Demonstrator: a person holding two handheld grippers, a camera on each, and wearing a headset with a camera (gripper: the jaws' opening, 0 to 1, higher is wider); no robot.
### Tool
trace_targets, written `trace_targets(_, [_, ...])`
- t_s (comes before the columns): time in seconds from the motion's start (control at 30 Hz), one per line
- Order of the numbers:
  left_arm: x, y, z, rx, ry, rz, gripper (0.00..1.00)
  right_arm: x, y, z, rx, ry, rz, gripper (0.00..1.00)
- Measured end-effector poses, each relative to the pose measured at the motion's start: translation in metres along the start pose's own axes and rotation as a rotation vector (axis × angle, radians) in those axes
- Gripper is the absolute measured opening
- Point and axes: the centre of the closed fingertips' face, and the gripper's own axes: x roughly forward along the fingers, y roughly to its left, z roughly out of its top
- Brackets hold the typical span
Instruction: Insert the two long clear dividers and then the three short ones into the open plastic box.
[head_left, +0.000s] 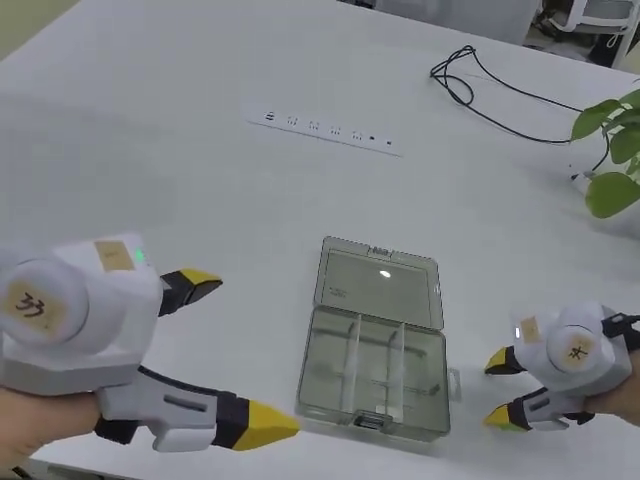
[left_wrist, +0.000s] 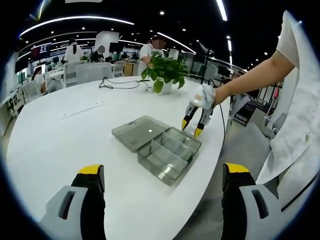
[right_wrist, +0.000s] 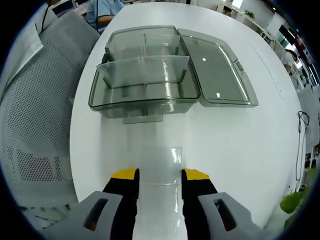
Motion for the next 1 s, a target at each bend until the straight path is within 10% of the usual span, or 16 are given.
trace_targets(1.0, [0.000, -0.006, 0.006, 0.022, -0.008, -0.018, 1.00, -0.038, -0.005, 0.017, 0.070, -0.092, -0.126, 0.33])
